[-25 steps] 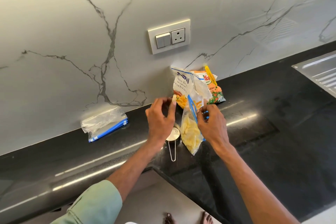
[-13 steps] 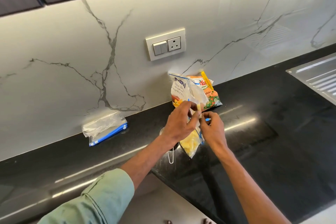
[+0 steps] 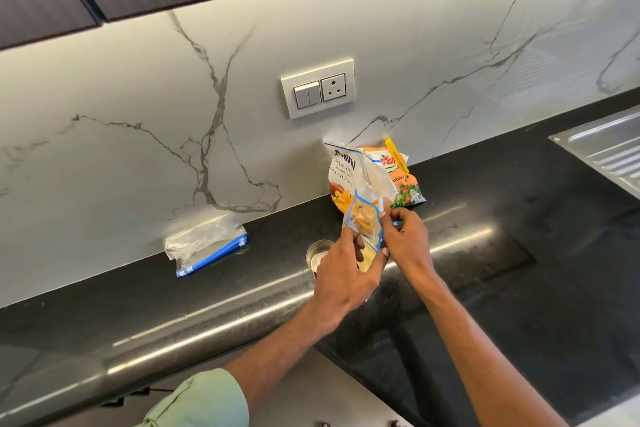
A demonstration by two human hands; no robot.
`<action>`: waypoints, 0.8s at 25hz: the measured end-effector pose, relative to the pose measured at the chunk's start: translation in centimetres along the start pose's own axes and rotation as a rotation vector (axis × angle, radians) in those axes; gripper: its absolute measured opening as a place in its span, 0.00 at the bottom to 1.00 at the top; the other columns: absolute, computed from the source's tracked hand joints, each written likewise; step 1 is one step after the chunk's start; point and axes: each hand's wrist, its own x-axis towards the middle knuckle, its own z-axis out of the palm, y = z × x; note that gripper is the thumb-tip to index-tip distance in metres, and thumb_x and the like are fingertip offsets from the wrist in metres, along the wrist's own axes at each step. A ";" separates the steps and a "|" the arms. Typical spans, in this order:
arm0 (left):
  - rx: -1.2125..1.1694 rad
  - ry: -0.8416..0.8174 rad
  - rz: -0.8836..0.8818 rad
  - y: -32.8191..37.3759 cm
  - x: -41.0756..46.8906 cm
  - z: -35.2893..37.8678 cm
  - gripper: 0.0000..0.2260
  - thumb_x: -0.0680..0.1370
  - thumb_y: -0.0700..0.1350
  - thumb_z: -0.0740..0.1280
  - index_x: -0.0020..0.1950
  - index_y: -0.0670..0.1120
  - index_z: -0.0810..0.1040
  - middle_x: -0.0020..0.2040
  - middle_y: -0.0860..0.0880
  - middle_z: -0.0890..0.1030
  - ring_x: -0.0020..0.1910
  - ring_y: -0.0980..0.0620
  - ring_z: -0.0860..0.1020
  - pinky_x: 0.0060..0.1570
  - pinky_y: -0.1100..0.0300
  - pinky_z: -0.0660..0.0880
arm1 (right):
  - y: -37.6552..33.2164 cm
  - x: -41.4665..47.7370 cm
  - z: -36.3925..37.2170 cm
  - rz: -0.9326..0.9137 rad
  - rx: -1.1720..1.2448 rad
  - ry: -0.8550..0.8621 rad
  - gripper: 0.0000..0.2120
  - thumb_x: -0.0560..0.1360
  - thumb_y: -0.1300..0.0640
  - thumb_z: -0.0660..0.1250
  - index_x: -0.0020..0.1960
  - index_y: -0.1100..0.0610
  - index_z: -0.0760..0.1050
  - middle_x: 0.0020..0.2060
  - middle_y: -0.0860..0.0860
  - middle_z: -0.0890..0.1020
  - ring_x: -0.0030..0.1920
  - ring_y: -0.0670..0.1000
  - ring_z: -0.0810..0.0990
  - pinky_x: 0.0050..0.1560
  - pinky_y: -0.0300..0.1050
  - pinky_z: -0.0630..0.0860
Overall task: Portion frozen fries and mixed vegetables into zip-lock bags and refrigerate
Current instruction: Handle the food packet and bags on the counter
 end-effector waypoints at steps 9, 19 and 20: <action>0.045 0.138 0.032 -0.3 0.9 -1.9 0.12 0.75 0.47 0.75 0.48 0.53 0.72 0.39 0.58 0.81 0.37 0.56 0.81 0.41 0.61 0.78 | -2.6 0.0 0.3 -0.185 -0.229 -0.052 0.06 0.80 0.49 0.71 0.50 0.52 0.80 0.52 0.47 0.79 0.42 0.43 0.80 0.46 0.46 0.78; -0.086 0.105 0.177 -0.3 2.4 -5.9 0.18 0.78 0.48 0.74 0.58 0.48 0.67 0.45 0.58 0.83 0.44 0.58 0.84 0.46 0.55 0.83 | -6.4 1.6 -2.5 -0.544 -0.143 -0.672 0.10 0.76 0.56 0.75 0.56 0.48 0.87 0.58 0.40 0.84 0.66 0.43 0.78 0.68 0.45 0.72; -0.105 0.120 0.184 -0.2 2.4 -6.1 0.18 0.78 0.49 0.75 0.58 0.48 0.67 0.45 0.58 0.82 0.44 0.58 0.85 0.45 0.56 0.84 | -6.8 1.8 -2.9 -0.529 -0.139 -0.690 0.08 0.76 0.55 0.76 0.54 0.47 0.87 0.55 0.41 0.85 0.64 0.44 0.79 0.66 0.44 0.73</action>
